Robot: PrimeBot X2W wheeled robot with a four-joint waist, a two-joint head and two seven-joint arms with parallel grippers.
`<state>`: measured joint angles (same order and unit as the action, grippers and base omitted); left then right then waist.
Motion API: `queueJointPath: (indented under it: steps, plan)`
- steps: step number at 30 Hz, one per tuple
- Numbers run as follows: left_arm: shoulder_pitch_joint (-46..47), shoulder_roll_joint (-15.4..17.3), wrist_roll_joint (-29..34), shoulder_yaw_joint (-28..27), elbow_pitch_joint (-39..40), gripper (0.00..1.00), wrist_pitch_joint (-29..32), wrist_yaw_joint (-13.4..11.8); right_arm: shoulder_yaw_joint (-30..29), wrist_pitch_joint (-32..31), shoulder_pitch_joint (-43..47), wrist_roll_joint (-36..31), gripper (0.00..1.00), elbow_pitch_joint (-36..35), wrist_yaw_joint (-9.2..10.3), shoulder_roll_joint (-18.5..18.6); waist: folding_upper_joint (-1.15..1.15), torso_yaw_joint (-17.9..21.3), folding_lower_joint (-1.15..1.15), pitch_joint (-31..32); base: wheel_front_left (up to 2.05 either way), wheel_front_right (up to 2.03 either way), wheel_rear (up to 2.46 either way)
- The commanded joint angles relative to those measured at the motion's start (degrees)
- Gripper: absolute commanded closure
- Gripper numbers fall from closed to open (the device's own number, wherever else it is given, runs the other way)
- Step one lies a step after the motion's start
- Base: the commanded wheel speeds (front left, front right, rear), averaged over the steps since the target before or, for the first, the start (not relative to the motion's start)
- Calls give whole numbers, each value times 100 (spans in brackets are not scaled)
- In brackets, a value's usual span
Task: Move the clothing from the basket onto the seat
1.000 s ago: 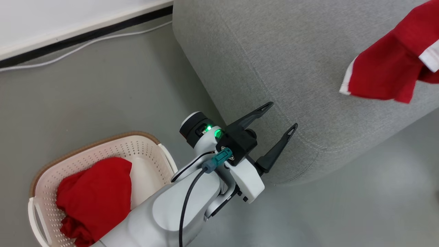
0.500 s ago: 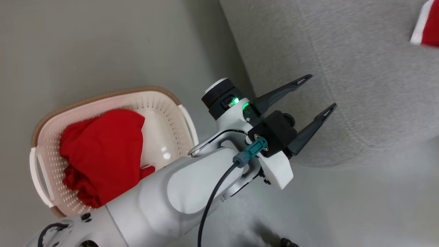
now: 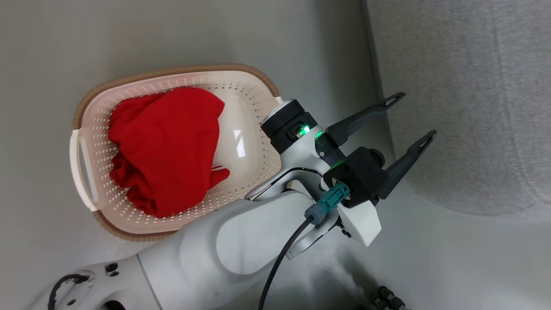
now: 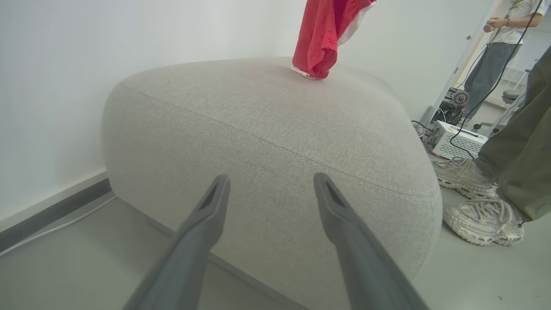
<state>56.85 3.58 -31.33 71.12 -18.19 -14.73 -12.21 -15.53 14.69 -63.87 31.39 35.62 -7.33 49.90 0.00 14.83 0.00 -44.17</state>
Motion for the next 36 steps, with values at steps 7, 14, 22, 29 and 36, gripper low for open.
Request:
queueJointPath:
  steps: [7, 14, 22, 29, 36]
  plan:
    - [-7, -70, 7, -106, 273, 0, -27, -140, 642, 31, 687, 475, 100, 613, -16, -38, 0, -301, 0, -193, 0, 0, 0]
    - [-115, -70, -27, -141, 219, 0, -27, -134, 1861, 31, 1320, 1304, 100, 719, -16, -345, 0, -354, 0, -148, 0, 0, 0]
    - [-294, -70, -81, -272, 254, 0, -27, -109, 2584, 31, 1859, 1880, 100, 577, -16, -389, 0, -435, 0, 57, 0, 0, 0]
    - [-553, -70, -87, -461, 362, 0, -27, -101, 2945, 31, 2261, 1992, 0, 477, -16, -486, 0, -568, 0, 341, 0, 0, 0]
    - [-964, -70, -41, -787, 422, 0, -27, -94, 3133, 31, 2715, 1840, 0, 209, -16, -601, 0, -670, 0, 790, 0, 0, 0]
